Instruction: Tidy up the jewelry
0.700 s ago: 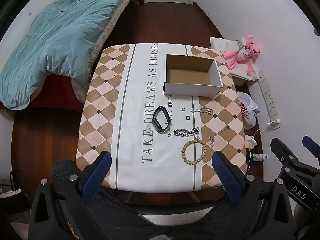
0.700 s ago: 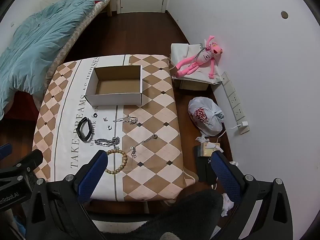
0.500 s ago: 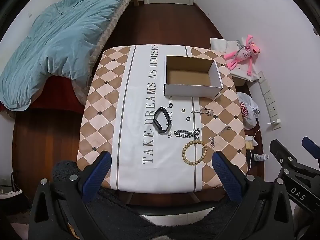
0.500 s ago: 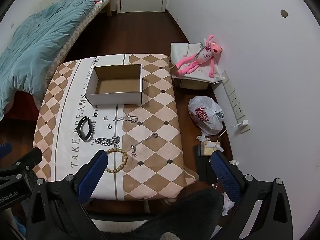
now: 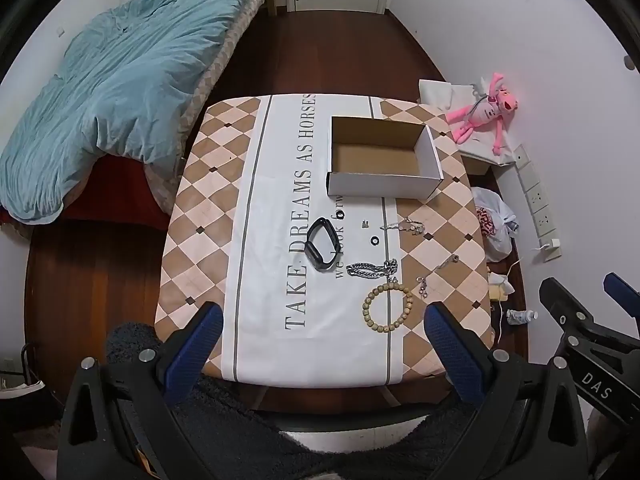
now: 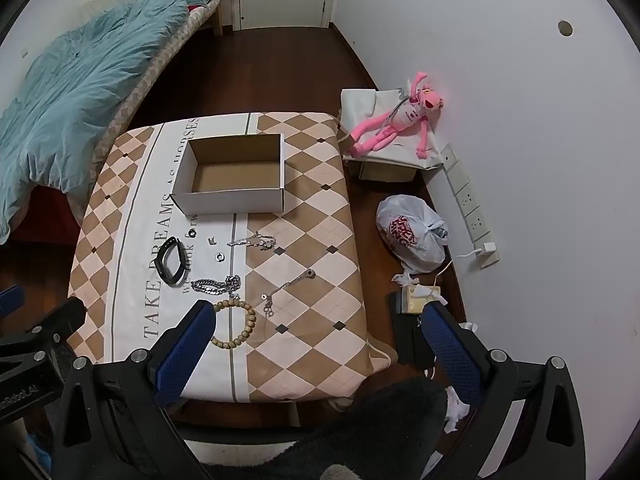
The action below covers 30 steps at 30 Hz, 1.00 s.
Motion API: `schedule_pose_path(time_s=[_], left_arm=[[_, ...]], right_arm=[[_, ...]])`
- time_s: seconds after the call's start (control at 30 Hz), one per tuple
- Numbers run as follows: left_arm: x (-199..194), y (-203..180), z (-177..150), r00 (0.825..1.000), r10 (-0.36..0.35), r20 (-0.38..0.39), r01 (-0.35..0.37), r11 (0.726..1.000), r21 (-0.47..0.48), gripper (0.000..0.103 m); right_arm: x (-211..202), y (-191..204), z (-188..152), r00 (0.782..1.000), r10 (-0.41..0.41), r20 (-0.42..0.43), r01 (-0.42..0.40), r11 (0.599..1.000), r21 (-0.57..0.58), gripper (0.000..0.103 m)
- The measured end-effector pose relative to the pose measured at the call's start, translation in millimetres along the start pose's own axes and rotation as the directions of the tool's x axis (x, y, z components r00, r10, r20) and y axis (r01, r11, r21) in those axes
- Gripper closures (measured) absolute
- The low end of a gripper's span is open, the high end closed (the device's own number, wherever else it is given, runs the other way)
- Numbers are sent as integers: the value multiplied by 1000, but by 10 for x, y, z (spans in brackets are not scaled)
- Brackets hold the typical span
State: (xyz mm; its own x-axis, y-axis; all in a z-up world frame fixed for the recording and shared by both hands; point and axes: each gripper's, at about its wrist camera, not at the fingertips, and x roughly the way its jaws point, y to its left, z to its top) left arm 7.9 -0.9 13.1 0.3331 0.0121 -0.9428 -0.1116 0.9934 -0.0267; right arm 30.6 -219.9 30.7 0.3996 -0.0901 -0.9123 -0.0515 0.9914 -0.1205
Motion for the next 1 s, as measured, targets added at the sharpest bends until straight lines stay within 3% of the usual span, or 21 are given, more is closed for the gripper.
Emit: schedule_pose_path(time_s=[0.83, 1.0], left_arm=[[-78, -37, -68, 1000, -7, 27, 7, 1000, 6, 0], [-77, -34, -59, 1000, -1, 30, 1, 1000, 7, 0]], right_arm=[[-38, -24, -83, 1000, 2, 10, -2, 1000, 3, 0], [-91, -21, 30, 1000, 5, 8, -5, 1000, 0, 0]])
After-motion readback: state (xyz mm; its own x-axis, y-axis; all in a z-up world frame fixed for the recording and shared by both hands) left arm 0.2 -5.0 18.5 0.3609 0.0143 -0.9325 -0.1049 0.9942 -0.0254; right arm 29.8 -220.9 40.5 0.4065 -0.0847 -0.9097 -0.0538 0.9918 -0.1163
